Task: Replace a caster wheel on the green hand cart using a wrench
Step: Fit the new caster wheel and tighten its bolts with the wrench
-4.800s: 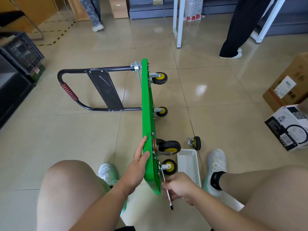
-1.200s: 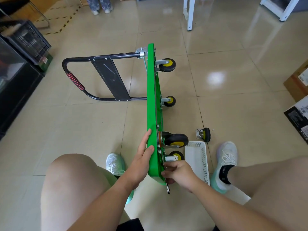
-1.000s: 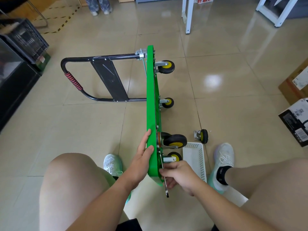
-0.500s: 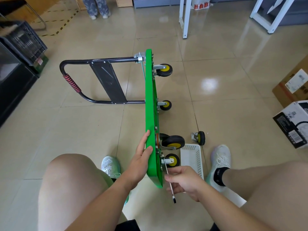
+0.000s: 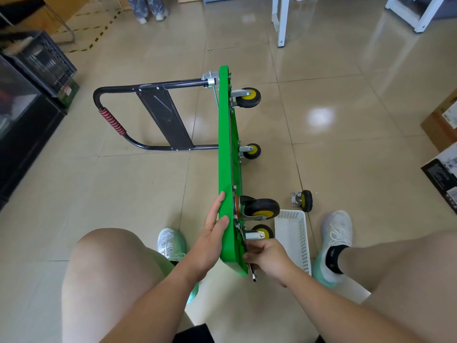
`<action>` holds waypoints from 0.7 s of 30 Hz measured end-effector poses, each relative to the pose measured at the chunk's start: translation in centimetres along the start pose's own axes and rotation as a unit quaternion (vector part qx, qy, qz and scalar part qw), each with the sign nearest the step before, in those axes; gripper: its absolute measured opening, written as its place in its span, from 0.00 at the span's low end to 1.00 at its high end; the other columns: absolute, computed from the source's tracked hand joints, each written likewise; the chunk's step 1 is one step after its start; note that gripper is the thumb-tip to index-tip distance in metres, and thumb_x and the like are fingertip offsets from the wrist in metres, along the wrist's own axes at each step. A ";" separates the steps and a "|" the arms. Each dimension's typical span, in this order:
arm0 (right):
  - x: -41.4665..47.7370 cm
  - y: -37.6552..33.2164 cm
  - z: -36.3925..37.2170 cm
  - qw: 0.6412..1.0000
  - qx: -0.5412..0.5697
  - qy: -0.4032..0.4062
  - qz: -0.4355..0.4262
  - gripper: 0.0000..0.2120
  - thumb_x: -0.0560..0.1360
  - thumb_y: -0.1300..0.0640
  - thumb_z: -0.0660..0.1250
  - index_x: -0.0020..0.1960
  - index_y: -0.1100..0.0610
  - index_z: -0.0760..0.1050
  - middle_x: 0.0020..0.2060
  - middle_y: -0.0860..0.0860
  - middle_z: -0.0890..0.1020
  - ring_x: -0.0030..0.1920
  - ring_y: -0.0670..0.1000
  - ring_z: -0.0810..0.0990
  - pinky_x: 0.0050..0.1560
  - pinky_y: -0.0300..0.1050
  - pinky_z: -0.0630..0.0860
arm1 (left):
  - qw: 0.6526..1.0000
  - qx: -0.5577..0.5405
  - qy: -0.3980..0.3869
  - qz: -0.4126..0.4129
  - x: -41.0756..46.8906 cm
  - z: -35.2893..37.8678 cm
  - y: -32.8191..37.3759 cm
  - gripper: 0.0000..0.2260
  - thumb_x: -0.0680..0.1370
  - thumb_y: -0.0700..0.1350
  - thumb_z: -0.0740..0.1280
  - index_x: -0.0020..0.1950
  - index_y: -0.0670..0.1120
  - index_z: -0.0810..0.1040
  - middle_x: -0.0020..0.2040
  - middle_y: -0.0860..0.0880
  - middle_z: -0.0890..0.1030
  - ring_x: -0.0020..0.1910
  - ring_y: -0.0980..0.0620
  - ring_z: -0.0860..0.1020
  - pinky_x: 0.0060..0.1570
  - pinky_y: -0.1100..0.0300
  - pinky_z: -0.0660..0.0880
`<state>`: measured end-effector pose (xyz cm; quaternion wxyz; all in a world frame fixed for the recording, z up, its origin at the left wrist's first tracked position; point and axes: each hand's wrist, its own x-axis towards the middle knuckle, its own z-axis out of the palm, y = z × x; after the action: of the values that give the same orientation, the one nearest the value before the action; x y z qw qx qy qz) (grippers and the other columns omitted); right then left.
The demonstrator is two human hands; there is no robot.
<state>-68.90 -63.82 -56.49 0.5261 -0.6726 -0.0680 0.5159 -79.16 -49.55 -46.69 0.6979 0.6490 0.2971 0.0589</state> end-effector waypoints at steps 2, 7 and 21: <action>0.2 0.0 0.3 1.000 0.005 -0.001 -0.001 0.23 0.73 0.68 0.75 0.67 0.64 0.78 0.54 0.58 0.86 0.55 0.59 0.85 0.62 0.60 0.79 | 1.000 0.005 0.000 0.001 -0.1 0.0 0.0 0.22 0.85 0.54 0.57 0.75 0.78 0.61 0.80 0.63 0.65 0.78 0.58 0.67 0.80 0.46 0.62; -1.0 -0.7 0.7 1.000 0.001 -0.023 -0.004 0.19 0.73 0.66 0.75 0.63 0.61 0.81 0.47 0.58 0.88 0.47 0.61 0.87 0.51 0.57 0.84 | 1.000 -0.008 0.001 -0.005 -0.1 0.0 0.1 0.23 0.88 0.50 0.56 0.74 0.79 0.62 0.80 0.59 0.66 0.78 0.53 0.69 0.78 0.44 0.65; -4.8 -3.7 0.7 0.995 0.079 -0.049 0.029 0.10 0.76 0.63 0.73 0.54 0.69 0.82 0.36 0.58 0.82 0.31 0.56 0.82 0.30 0.43 0.78 | 1.000 0.004 0.001 0.006 0.3 -0.1 -0.2 0.23 0.81 0.59 0.59 0.73 0.80 0.61 0.78 0.60 0.69 0.74 0.54 0.74 0.76 0.45 0.69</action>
<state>-69.94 -64.80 -50.57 0.5587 -0.6044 -0.0333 0.5670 -79.05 -49.38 -47.02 0.6945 0.6535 0.2944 0.0630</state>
